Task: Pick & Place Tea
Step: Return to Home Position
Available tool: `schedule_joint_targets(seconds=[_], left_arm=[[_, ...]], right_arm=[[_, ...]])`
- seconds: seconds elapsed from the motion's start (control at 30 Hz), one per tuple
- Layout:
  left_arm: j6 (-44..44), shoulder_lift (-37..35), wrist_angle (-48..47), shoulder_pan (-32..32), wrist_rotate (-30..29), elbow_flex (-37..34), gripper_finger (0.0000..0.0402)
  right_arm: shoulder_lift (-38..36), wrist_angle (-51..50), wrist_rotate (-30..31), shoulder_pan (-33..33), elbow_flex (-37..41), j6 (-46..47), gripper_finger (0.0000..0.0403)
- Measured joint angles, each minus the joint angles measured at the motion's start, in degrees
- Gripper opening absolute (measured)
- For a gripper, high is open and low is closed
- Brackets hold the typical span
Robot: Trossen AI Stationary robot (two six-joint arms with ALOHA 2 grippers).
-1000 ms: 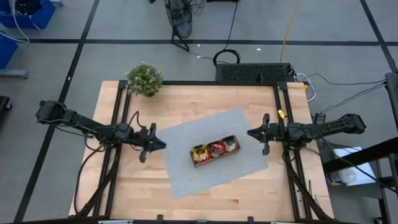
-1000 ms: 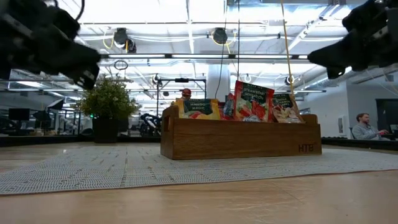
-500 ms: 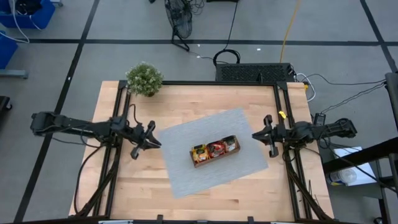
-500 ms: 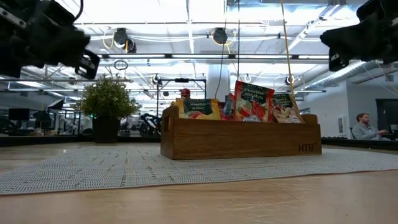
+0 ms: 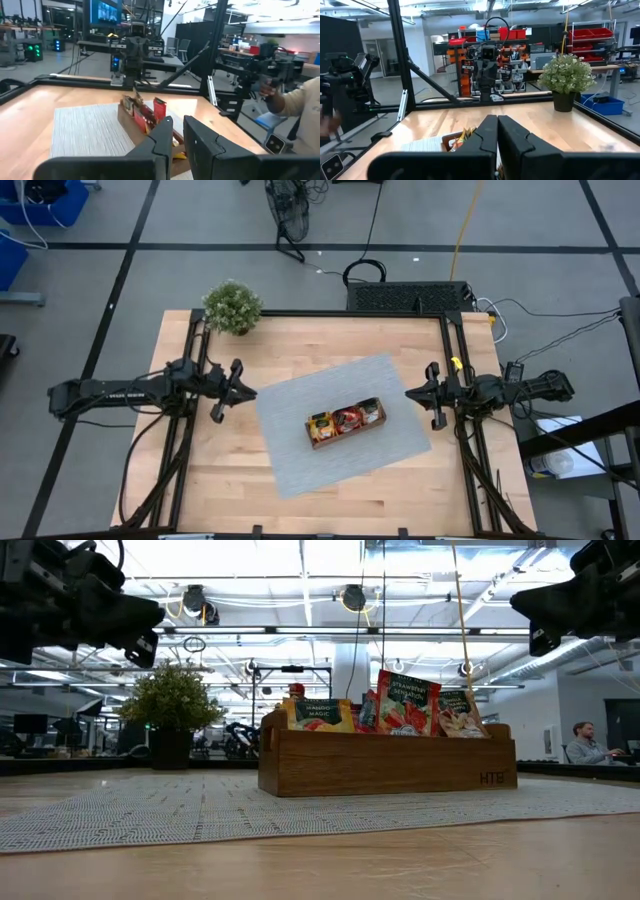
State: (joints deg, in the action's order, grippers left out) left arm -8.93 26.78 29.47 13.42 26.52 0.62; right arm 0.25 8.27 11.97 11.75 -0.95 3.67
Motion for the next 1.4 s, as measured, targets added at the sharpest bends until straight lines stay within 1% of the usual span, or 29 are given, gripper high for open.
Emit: schedule_joint_targets(seconds=[1.4], left_arm=[[1.1,0.1,0.3,0.4,-0.1,0.0,0.0049]], right_arm=[[0.0,0.1,0.0,0.0,0.1,1.2,0.0004]])
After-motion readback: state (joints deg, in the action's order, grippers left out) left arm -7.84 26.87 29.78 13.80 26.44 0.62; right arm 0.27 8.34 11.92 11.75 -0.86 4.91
